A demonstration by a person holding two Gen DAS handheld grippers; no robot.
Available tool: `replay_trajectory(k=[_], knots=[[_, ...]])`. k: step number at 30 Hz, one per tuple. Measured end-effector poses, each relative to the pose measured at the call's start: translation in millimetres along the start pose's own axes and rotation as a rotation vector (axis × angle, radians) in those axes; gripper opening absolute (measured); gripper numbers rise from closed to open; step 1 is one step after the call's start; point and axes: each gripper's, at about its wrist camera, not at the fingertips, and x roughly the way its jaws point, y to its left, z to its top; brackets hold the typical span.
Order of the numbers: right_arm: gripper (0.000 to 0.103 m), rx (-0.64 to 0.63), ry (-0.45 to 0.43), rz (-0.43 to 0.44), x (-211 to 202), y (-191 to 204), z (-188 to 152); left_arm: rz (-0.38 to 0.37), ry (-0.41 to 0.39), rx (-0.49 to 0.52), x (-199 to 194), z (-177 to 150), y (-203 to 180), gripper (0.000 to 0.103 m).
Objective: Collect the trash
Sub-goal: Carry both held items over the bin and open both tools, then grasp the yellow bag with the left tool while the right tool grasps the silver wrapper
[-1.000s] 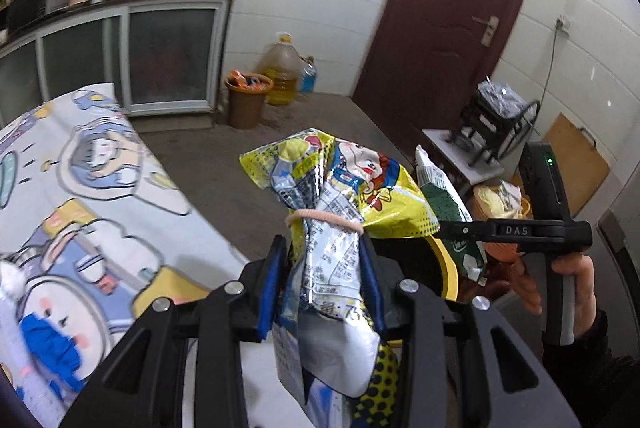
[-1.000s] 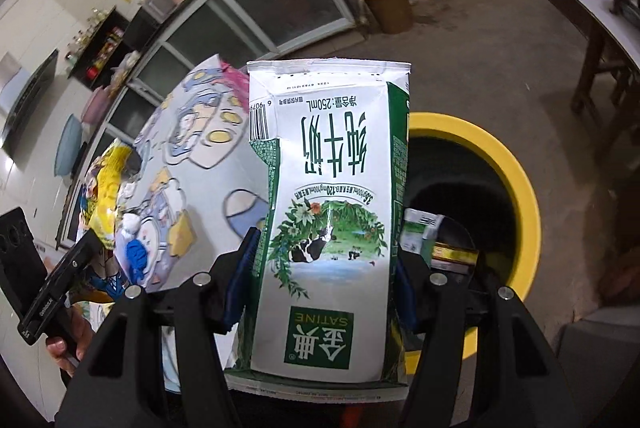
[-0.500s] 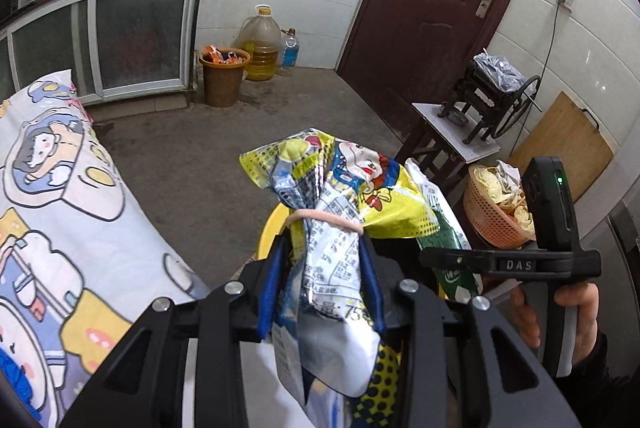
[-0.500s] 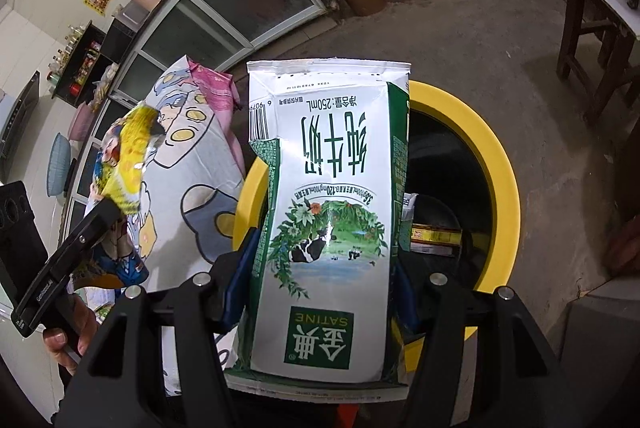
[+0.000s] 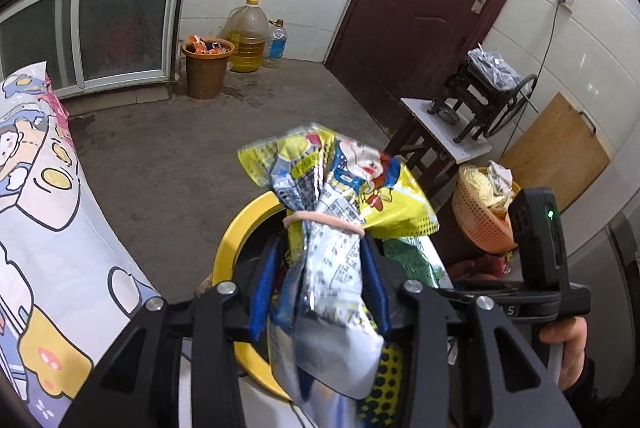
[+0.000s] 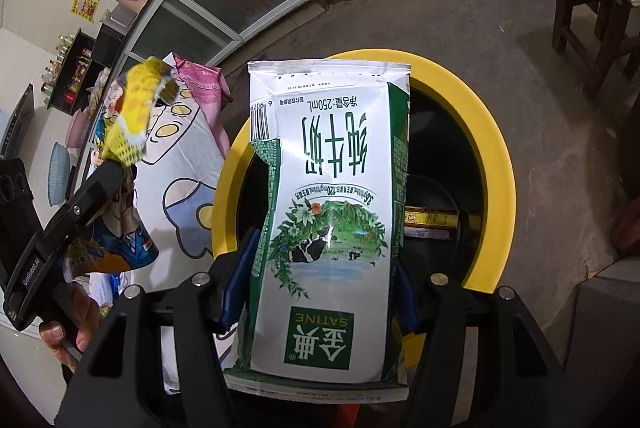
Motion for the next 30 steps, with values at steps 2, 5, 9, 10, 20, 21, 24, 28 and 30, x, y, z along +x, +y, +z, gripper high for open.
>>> replay_trajectory(k=[2,5,9,10,20,21,24,28,30], knots=[[0.068,0.014,-0.006,-0.007,-1.7,-4.3,2.0,-0.01,-0.026,-0.027,-4.8,-0.4,4.9,0.07],[0.071,0.034,-0.016,-0.009,-6.0,-10.2,2.1,0.003,-0.059,-0.013,-11.6,-0.7,2.6,0.077],[0.071,0.046,-0.042,-0.002,-15.7,-12.1,-1.0,0.014,-0.091,-0.022,-26.9,-2.2,5.3,0.077],[0.071,0.046,-0.047,0.004,-18.3,-11.6,-2.6,0.012,-0.095,-0.028,-30.3,-2.7,7.1,0.077],[0.071,-0.096,-0.093,0.004,-26.4,31.4,-12.1,0.077,-0.195,-0.098,-114.1,-28.4,64.7,0.077],[0.07,-0.117,-0.092,0.012,-25.3,37.9,-11.4,0.097,-0.215,-0.101,-129.7,-35.0,73.3,0.077],[0.07,-0.215,-0.094,0.051,-20.7,76.6,-17.2,0.151,-0.254,-0.124,-171.3,-55.6,97.6,0.077],[0.07,-0.408,-0.098,0.11,-10.4,146.7,-35.2,0.271,-0.283,-0.151,-235.3,-98.5,132.8,0.077],[0.07,-0.491,-0.088,0.149,-4.6,177.3,-47.1,0.351,-0.294,-0.153,-270.2,-124.6,147.3,0.077]])
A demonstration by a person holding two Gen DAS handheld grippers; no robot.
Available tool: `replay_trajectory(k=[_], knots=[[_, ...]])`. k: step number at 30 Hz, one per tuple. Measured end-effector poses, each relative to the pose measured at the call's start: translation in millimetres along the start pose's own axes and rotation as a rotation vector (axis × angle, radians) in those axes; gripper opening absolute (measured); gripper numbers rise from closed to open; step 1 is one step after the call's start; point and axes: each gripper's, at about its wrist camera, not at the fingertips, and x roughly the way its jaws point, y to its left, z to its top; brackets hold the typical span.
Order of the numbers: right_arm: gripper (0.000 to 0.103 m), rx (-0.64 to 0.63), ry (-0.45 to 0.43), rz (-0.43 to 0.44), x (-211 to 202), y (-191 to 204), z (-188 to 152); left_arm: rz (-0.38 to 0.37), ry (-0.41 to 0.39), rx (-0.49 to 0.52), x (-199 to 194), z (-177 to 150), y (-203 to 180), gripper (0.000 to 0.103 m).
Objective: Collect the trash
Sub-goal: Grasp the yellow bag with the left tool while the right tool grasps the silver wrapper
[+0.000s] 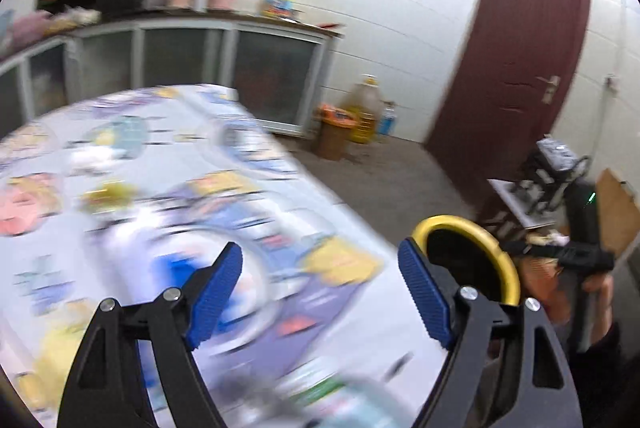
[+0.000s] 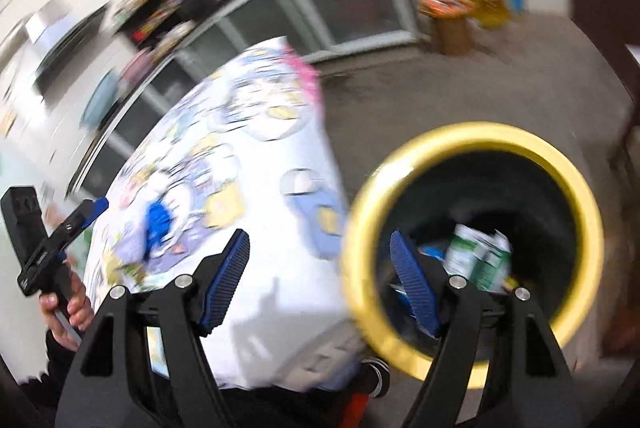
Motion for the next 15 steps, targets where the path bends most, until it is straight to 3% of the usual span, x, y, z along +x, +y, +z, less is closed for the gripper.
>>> replay_trajectory(k=[7,11,15], knots=[[0.07,-0.285,0.078,0.144,47.3,115.0,-11.7,0.208,-0.01,-0.008,-91.1,-48.6,75.7,0.077],[0.07,-0.428,0.156,0.172,74.1,165.8,-31.9,0.272,0.031,-0.001,-102.1,-73.1,89.9,0.077],[0.07,-0.543,0.197,0.168,89.1,200.7,-49.0,0.273,0.07,-0.028,-100.1,-85.1,107.7,0.077]])
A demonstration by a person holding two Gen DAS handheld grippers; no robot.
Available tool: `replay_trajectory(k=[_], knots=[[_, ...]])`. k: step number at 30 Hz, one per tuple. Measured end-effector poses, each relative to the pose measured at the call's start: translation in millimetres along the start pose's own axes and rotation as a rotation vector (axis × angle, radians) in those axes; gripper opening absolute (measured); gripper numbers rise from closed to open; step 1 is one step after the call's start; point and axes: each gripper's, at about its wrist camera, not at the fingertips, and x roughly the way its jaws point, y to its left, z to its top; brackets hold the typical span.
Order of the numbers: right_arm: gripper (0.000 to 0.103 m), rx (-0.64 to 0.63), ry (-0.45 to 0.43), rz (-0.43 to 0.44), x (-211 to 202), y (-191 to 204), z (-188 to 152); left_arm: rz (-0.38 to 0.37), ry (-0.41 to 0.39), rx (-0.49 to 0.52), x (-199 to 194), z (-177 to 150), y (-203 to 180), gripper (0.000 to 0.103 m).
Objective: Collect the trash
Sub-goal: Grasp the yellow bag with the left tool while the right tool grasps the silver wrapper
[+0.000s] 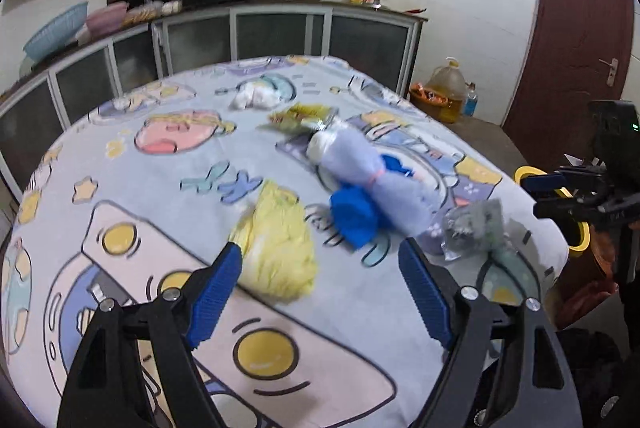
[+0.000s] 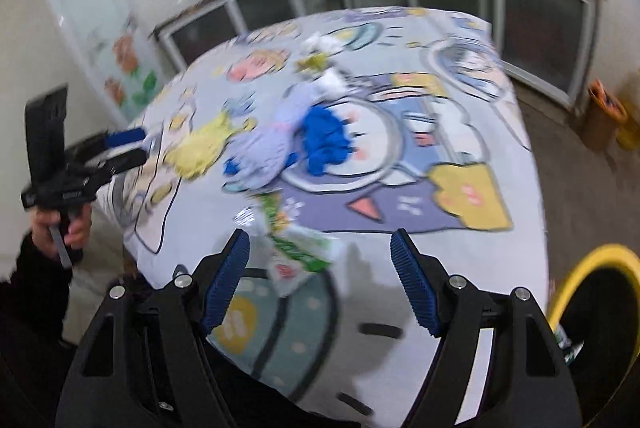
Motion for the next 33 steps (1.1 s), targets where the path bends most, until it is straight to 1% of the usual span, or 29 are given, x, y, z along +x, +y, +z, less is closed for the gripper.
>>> replay_trajectory(k=[3,10,14,19,23,26,27,28,29,30,31,33], knots=[[0.07,-0.054,0.02,-0.025,10.9,15.9,3.8,0.003,0.008,0.004,10.1,0.9,2.2,0.078],[0.07,-0.133,0.053,-0.066,31.6,32.2,5.8,-0.016,0.044,-0.039,41.5,3.8,14.5,0.078],[0.07,-0.171,0.077,-0.07,45.5,39.1,5.3,-0.015,0.071,-0.049,56.3,3.0,14.6,0.078],[0.061,-0.165,0.116,-0.06,60.6,36.3,4.0,-0.013,0.104,-0.058,71.4,4.1,17.3,0.078],[0.059,-0.129,0.129,-0.039,67.5,31.7,4.2,-0.03,0.129,-0.096,80.2,4.7,23.9,0.078],[0.052,-0.108,0.136,-0.032,71.4,28.9,5.2,-0.021,0.125,-0.083,81.7,6.8,21.5,0.077],[0.048,-0.105,0.142,-0.031,72.8,28.6,5.3,-0.014,0.125,-0.081,82.6,7.1,21.3,0.072],[0.043,-0.103,0.146,-0.035,74.2,28.0,5.4,-0.001,0.131,-0.079,84.5,7.3,21.0,0.058],[0.038,-0.099,0.15,-0.041,75.0,27.6,5.3,0.014,0.138,-0.078,85.9,7.7,21.4,0.051],[0.027,-0.095,0.156,-0.045,75.7,27.0,5.2,0.034,0.148,-0.078,87.9,8.2,22.8,0.035],[0.024,-0.084,0.154,-0.035,74.9,25.8,5.2,0.047,0.148,-0.085,87.3,7.9,24.6,0.025],[0.019,-0.074,0.143,-0.029,71.4,25.2,5.1,0.044,0.14,-0.11,82.8,8.1,30.2,0.016]])
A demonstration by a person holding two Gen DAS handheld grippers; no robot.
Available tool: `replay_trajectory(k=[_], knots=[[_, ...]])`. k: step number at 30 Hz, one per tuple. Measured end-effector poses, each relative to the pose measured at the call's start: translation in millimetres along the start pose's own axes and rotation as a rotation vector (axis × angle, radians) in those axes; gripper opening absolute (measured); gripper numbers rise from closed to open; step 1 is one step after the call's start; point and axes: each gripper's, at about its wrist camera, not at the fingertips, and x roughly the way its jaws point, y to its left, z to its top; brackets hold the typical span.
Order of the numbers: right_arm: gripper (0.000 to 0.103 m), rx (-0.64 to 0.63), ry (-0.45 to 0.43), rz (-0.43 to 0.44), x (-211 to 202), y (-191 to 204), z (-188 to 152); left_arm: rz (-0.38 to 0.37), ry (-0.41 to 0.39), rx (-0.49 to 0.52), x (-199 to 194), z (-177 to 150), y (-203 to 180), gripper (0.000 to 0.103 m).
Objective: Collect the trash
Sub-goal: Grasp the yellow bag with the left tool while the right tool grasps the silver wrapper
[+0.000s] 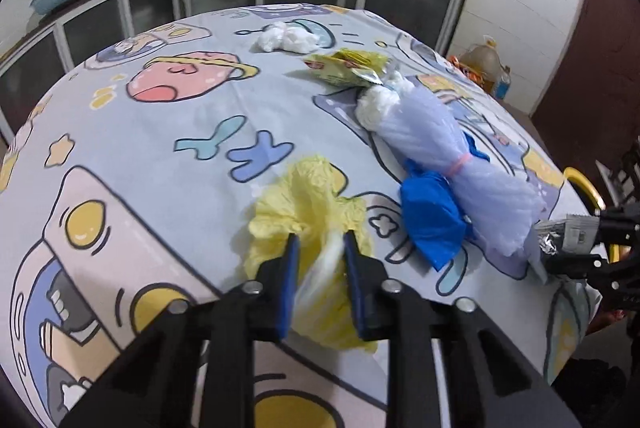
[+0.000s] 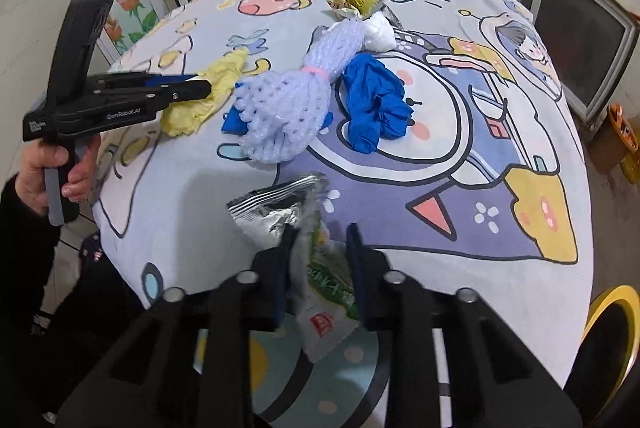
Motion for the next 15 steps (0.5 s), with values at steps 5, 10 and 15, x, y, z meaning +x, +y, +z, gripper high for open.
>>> replay_trajectory(k=[5,10,15], knots=[[0.013,0.032,-0.025,0.018,-12.1,-4.8,-2.9,0.02,-0.031,-0.051,-18.6,-3.9,9.1,0.013],[0.013,0.037,-0.059,0.026,-28.9,-4.4,-7.1,0.031,-0.087,-0.072,-45.4,-7.4,6.8,0.013],[0.013,0.053,-0.09,0.049,-44.6,-5.6,-8.7,0.016,-0.148,-0.065,-74.8,-5.9,-7.1,0.013]])
